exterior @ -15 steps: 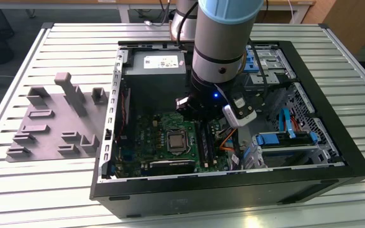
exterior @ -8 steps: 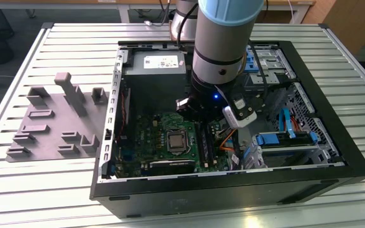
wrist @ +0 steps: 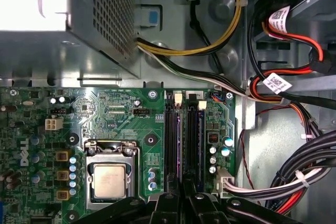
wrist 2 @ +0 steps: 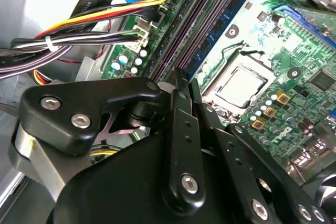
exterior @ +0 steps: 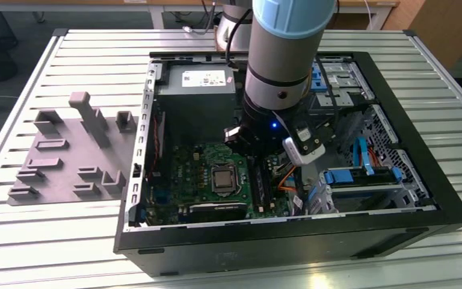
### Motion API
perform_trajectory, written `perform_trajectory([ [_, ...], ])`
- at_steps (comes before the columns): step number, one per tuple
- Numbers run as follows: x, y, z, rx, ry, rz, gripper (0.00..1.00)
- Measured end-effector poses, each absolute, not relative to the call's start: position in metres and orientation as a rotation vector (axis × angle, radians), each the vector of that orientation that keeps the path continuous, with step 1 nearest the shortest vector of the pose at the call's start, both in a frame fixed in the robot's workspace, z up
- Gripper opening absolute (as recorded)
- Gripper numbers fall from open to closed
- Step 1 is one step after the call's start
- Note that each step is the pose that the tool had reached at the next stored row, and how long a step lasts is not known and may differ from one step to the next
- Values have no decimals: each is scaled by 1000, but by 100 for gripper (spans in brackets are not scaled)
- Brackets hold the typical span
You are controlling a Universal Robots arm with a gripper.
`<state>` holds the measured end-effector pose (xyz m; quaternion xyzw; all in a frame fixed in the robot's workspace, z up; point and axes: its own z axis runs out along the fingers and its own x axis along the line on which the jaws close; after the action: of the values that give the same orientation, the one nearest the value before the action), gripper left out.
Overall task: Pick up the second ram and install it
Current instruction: 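Insert the second ram into the second slot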
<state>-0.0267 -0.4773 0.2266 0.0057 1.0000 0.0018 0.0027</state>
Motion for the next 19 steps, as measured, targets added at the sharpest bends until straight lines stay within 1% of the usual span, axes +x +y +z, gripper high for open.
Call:
perform_trajectory([
  [19,-28,-477,221,18,3137,4,14],
])
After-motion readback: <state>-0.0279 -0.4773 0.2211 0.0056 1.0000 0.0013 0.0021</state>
